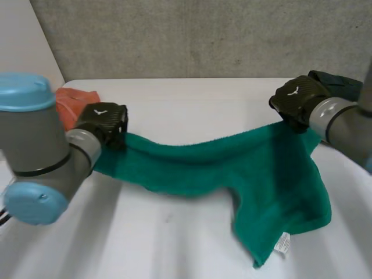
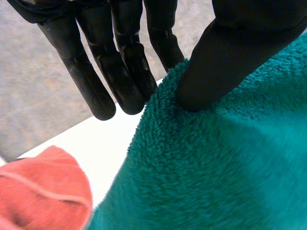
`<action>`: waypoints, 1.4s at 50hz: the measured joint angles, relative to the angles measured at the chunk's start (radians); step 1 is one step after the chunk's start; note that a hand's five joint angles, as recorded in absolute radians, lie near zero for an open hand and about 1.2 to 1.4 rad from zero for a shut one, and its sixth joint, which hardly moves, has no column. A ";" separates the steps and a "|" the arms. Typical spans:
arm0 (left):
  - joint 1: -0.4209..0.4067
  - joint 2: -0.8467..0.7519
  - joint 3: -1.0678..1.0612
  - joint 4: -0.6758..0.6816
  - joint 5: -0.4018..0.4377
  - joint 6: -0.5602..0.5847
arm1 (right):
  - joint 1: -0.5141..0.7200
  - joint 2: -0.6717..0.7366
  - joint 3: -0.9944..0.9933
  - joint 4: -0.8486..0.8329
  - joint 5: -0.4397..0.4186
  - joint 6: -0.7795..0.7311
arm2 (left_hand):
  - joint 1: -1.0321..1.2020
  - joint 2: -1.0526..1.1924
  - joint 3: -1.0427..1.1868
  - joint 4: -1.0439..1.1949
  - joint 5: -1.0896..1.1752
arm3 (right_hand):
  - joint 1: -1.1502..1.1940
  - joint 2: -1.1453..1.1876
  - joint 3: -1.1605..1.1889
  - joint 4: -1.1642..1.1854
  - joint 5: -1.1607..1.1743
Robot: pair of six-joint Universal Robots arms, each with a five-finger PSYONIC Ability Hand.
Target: Fold the laundry.
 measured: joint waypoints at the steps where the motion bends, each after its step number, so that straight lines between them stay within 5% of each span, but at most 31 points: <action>1: -0.002 -0.027 0.022 0.015 0.008 0.000 | 0.000 0.020 0.000 -0.038 0.000 0.000 | 0.000 0.000 0.000 0.000 0.000 | 0.000 0.000 0.000 0.000 0.000; 6: -0.005 -0.136 0.162 0.105 0.045 0.004 | 0.004 0.113 -0.008 -0.268 0.008 0.003 | 0.000 0.000 0.000 0.000 0.000 | -0.013 -0.030 -0.036 -0.043 -0.032; 8: -0.004 -0.161 0.205 0.129 0.051 0.004 | 0.005 0.131 -0.010 -0.325 0.013 0.005 | 0.000 0.000 0.000 0.000 0.000 | -0.134 -0.175 -0.186 -0.198 -0.191; 11: -0.005 -0.201 0.281 0.161 0.058 0.005 | 0.007 0.153 -0.003 -0.415 0.033 0.013 | 0.000 0.000 0.000 0.000 0.000 | -0.650 -0.681 -0.681 -0.698 -0.710; 16: -0.006 -0.216 0.286 0.170 0.060 0.005 | 0.006 0.127 0.065 -0.432 0.066 0.057 | 0.000 0.000 0.000 0.000 0.000 | -0.855 -0.903 -0.923 -0.942 -0.955; 33: -0.001 -0.196 0.158 0.164 0.049 0.001 | 0.019 -0.183 0.534 -0.131 0.021 0.360 | 0.000 0.000 0.000 0.000 0.000 | -0.860 -0.912 -0.933 -0.951 -0.962; 45: -0.001 -0.184 0.134 0.162 0.049 -0.002 | 0.095 -0.232 0.891 -0.375 -0.065 0.382 | 0.000 0.000 0.000 0.000 0.000 | -0.859 -0.909 -0.931 -0.948 -0.946; 61: -0.003 -0.166 0.113 0.161 0.051 -0.003 | 0.126 -0.204 0.954 -0.590 -0.053 0.356 | 0.000 0.000 0.000 0.000 0.000 | -0.695 -0.750 -0.757 -0.772 -0.761; 70: -0.001 -0.154 0.103 0.160 0.050 -0.004 | 0.119 -0.154 0.949 -0.706 0.002 0.271 | 0.000 0.000 0.000 0.000 0.000 | -0.405 -0.447 -0.467 -0.490 -0.488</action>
